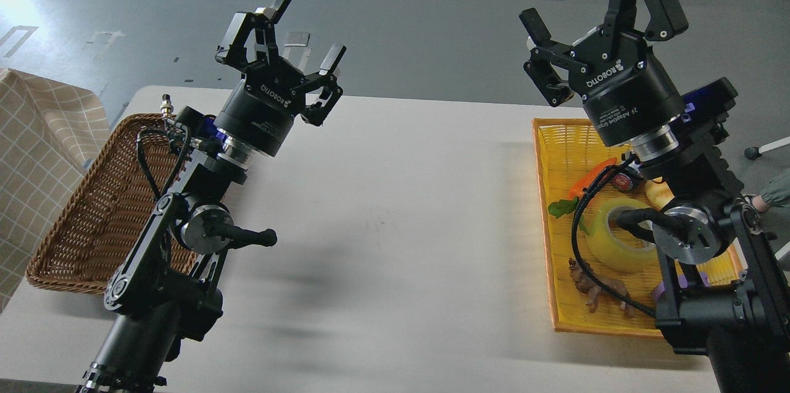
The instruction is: Place and transfer tape with both arms
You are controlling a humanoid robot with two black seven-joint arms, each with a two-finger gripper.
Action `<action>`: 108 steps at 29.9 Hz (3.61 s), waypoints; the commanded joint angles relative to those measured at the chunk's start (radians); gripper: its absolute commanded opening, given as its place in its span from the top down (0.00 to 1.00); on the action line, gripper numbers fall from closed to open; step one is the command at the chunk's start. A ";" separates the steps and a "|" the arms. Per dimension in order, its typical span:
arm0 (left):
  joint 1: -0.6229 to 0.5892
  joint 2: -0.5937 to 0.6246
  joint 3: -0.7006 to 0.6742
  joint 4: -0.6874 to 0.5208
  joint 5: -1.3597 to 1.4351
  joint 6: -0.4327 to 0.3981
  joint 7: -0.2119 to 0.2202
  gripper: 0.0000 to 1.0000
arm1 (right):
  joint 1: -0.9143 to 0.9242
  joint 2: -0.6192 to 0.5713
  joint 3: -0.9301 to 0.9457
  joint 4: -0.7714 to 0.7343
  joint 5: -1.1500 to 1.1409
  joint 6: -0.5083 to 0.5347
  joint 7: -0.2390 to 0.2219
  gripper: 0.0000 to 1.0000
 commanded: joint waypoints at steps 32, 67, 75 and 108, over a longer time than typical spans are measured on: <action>-0.003 0.000 0.001 0.009 -0.005 0.032 0.018 0.02 | -0.003 0.000 -0.028 0.000 0.002 0.012 -0.017 0.00; 0.003 0.000 -0.010 0.001 -0.009 0.022 -0.080 0.02 | -0.015 0.000 -0.028 0.000 -0.001 0.005 -0.015 0.00; 0.003 0.000 -0.007 0.002 -0.014 0.022 -0.092 0.02 | -0.015 0.000 -0.028 0.001 0.000 0.005 -0.015 0.00; 0.022 0.000 -0.010 0.002 -0.046 0.000 -0.102 0.02 | -0.061 -0.670 -0.028 -0.032 -0.212 0.102 -0.014 0.00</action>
